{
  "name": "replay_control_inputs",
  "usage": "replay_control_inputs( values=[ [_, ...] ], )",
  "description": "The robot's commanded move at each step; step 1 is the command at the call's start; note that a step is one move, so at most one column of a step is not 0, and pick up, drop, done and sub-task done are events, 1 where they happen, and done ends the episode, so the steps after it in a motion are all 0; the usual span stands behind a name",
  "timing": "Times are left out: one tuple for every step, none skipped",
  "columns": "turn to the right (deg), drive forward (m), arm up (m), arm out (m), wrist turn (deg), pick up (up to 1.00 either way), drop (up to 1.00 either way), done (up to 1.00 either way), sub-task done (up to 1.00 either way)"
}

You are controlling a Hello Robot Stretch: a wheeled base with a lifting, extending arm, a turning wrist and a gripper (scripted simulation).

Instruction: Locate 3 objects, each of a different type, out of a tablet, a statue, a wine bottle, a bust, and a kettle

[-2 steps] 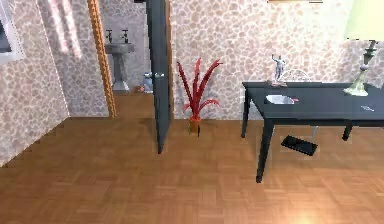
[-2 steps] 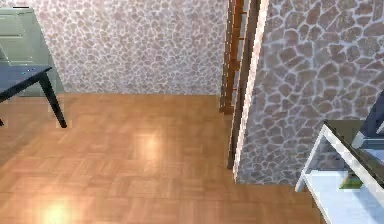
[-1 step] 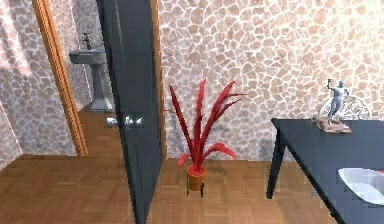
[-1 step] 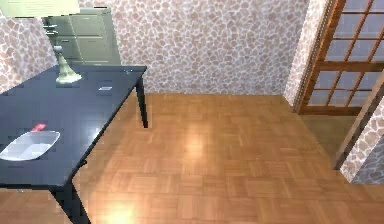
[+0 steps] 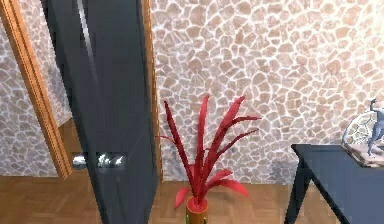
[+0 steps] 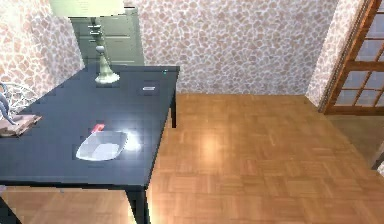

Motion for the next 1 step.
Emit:
replay_control_inputs(
  values=[
    [45.0,0.0,0.0,0.0,0.0,0.0,0.0,0.0,0.0]
  ],
)
